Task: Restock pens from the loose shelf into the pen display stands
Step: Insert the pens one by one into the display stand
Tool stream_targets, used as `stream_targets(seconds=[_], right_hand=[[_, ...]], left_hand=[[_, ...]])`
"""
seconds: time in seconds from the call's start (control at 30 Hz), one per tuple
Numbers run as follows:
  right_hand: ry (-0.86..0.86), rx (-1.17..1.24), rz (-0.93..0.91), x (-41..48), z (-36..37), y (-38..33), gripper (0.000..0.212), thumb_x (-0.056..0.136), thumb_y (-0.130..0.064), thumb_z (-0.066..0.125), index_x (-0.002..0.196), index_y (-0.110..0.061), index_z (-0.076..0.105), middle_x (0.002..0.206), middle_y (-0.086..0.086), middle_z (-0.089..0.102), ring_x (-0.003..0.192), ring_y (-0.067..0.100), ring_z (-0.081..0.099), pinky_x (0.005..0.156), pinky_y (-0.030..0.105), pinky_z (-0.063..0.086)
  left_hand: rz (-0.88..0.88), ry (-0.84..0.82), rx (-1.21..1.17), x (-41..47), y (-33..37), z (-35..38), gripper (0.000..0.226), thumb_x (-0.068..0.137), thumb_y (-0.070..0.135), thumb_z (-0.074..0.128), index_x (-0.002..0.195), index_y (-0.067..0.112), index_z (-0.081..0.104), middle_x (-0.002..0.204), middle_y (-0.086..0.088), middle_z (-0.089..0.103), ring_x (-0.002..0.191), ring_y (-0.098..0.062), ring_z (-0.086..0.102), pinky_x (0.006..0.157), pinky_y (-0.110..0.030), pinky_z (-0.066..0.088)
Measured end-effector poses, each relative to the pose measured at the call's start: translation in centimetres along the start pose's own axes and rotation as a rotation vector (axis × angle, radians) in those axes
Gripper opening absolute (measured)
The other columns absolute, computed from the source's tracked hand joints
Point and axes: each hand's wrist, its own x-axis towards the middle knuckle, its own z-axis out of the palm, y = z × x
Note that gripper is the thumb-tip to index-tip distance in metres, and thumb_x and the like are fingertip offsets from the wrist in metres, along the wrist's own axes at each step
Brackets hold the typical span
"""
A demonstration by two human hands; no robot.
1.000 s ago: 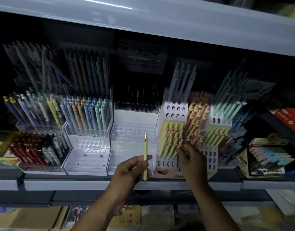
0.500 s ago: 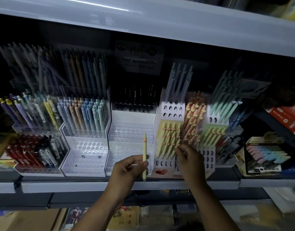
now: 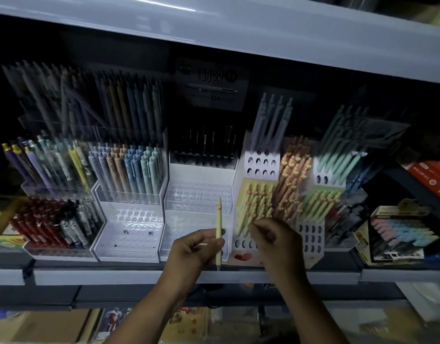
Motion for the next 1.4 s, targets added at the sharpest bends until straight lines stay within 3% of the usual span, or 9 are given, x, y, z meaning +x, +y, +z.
stream_targets(seconds=[0.17, 0.43, 0.53, 0.6, 0.67, 0.8, 0.9, 1.17, 1.4], right_hand=[[-0.26, 0.518, 0.136, 0.8, 0.7, -3.5, 0.011, 0.09, -0.018, 0.074, 0.101, -0.015, 0.076, 0.069, -0.01, 0.068, 0.056, 0.012, 0.061, 0.052, 0.028, 0.047], [-0.31, 0.508, 0.144, 0.4, 1.2, -2.4, 0.008, 0.092, -0.015, 0.072, 0.086, -0.01, 0.072, 0.059, 0.001, 0.065, 0.047, 0.014, 0.056, 0.048, 0.028, 0.045], [-0.209, 0.56, 0.166, 0.4, 1.4, -2.0, 0.013, 0.094, -0.015, 0.069, 0.082, -0.011, 0.071, 0.057, 0.013, 0.061, 0.045, 0.02, 0.053, 0.047, 0.03, 0.043], [-0.099, 0.577, 0.184, 0.5, 1.4, -1.5, 0.013, 0.094, -0.013, 0.069, 0.081, -0.011, 0.071, 0.054, 0.01, 0.06, 0.045, 0.018, 0.052, 0.047, 0.027, 0.042], [0.001, 0.535, 0.17, 0.5, 1.1, -0.8, 0.012, 0.092, -0.012, 0.071, 0.08, -0.011, 0.07, 0.053, 0.006, 0.059, 0.046, 0.015, 0.053, 0.049, 0.025, 0.042], [0.078, 0.267, 0.103, 0.1, 1.3, 1.3, 0.016, 0.09, -0.02, 0.074, 0.076, -0.024, 0.069, 0.058, -0.008, 0.063, 0.056, 0.009, 0.061, 0.055, 0.022, 0.047], [0.078, 0.153, 0.069, -0.3, 1.9, 2.7, 0.011, 0.09, -0.025, 0.074, 0.079, -0.023, 0.071, 0.067, -0.01, 0.065, 0.064, 0.007, 0.064, 0.059, 0.022, 0.048], [0.033, -0.024, 0.035, -0.1, 3.1, 3.2, 0.008, 0.091, -0.026, 0.074, 0.085, -0.02, 0.073, 0.076, -0.011, 0.068, 0.068, -0.003, 0.061, 0.057, 0.008, 0.038], [-0.09, -0.093, 0.041, 0.0, 3.7, 3.4, 0.01, 0.094, -0.027, 0.07, 0.09, -0.018, 0.072, 0.082, -0.003, 0.071, 0.077, 0.016, 0.066, 0.06, 0.024, 0.043]], left_hand=[[0.039, -0.05, 0.045, 0.2, 0.0, 0.1, 0.02, 0.087, 0.01, 0.076, 0.094, 0.027, 0.083, 0.081, -0.003, 0.075, 0.071, -0.02, 0.06, 0.077, -0.039, 0.055], [0.042, -0.106, 0.074, 0.5, -0.5, -0.3, 0.018, 0.085, 0.004, 0.076, 0.091, 0.018, 0.084, 0.081, -0.01, 0.077, 0.069, -0.016, 0.066, 0.067, -0.029, 0.056], [0.026, -0.063, 0.111, 0.8, -0.7, -0.7, 0.014, 0.087, 0.007, 0.075, 0.094, 0.016, 0.083, 0.077, -0.003, 0.075, 0.07, -0.012, 0.065, 0.066, -0.026, 0.055], [0.031, -0.015, 0.149, 1.0, -1.2, -1.2, 0.012, 0.089, 0.009, 0.074, 0.097, 0.016, 0.081, 0.08, -0.003, 0.077, 0.075, -0.02, 0.068, 0.068, -0.028, 0.058], [0.059, -0.005, 0.229, 1.0, -1.6, -1.6, 0.013, 0.09, 0.011, 0.074, 0.097, 0.021, 0.081, 0.084, -0.004, 0.077, 0.08, -0.024, 0.069, 0.071, -0.03, 0.059], [0.115, -0.043, 0.403, 1.0, -2.0, -1.9, 0.015, 0.091, 0.015, 0.074, 0.095, 0.029, 0.078, 0.083, 0.01, 0.074, 0.074, -0.004, 0.064, 0.069, -0.019, 0.052], [0.151, -0.04, 0.536, 1.1, -1.9, -2.0, 0.013, 0.091, 0.02, 0.075, 0.097, 0.032, 0.075, 0.085, 0.022, 0.071, 0.077, -0.005, 0.065, 0.065, -0.014, 0.049], [0.203, -0.019, 0.581, 1.2, -1.6, -2.2, 0.013, 0.092, 0.018, 0.074, 0.097, 0.03, 0.074, 0.087, 0.011, 0.071, 0.08, -0.005, 0.065, 0.067, -0.014, 0.051], [0.25, -0.007, 0.553, 1.0, -1.3, -2.0, 0.015, 0.092, 0.018, 0.073, 0.1, 0.031, 0.073, 0.082, 0.017, 0.07, 0.079, -0.006, 0.067, 0.066, -0.011, 0.049]])
